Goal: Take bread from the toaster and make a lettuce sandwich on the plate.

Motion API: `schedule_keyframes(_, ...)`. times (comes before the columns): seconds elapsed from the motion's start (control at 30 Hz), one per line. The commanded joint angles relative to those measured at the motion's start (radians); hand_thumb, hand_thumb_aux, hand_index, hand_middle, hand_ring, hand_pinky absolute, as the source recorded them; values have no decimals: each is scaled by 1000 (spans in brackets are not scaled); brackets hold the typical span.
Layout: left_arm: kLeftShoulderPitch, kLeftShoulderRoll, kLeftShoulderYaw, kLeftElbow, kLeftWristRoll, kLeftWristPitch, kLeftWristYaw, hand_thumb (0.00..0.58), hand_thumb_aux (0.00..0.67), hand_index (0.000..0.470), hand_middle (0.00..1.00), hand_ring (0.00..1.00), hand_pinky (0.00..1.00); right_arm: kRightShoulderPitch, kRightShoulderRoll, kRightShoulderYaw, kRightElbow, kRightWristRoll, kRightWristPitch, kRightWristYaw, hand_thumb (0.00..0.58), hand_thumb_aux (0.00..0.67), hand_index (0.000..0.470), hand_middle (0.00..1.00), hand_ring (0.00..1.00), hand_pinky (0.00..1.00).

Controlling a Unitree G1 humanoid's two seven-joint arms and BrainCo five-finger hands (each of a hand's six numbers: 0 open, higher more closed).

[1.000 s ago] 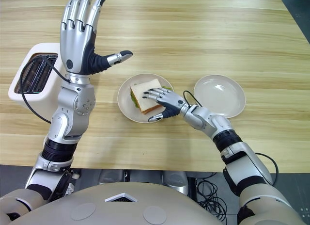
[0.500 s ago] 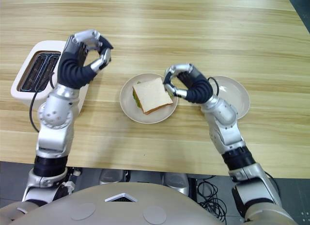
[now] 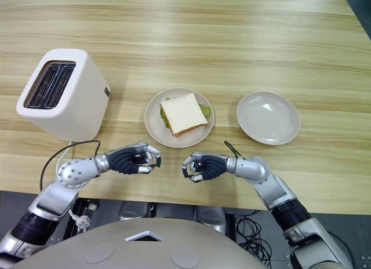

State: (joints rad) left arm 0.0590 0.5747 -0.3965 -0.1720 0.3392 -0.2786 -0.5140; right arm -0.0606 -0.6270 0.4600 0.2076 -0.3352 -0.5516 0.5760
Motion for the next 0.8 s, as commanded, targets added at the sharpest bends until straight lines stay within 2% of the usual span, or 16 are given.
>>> schedule_keyframes(0.03,-102,-22,-111,182,304,-60,143,580,670,460,1000,1000,1000,-88,26,44,122,-265,-6,-189,580,670,460,1000,1000,1000)
schedule_keyframes(0.17,-200,-58,-206,368,492,-71,266,580,670,460,1000,1000,1000,-181,53,86,228,-419,4,-322,580,670,460,1000,1000,1000)
schedule_keyframes(0.37,-389,-136,-286,716,655,-32,501,580,670,460,1000,1000,1000,-347,123,142,438,-538,33,-486,580,670,460,1000,1000,1000)
schedule_keyframes(0.63,-679,-240,-300,1189,663,-14,774,580,670,460,1000,1000,1000,-595,241,191,854,-571,44,-668,580,670,460,1000,1000,1000)
schedule_keyframes(0.8,-778,-327,-302,1396,638,-22,867,580,670,460,1000,1000,1000,-709,309,216,1068,-580,103,-728,580,670,460,1000,1000,1000)
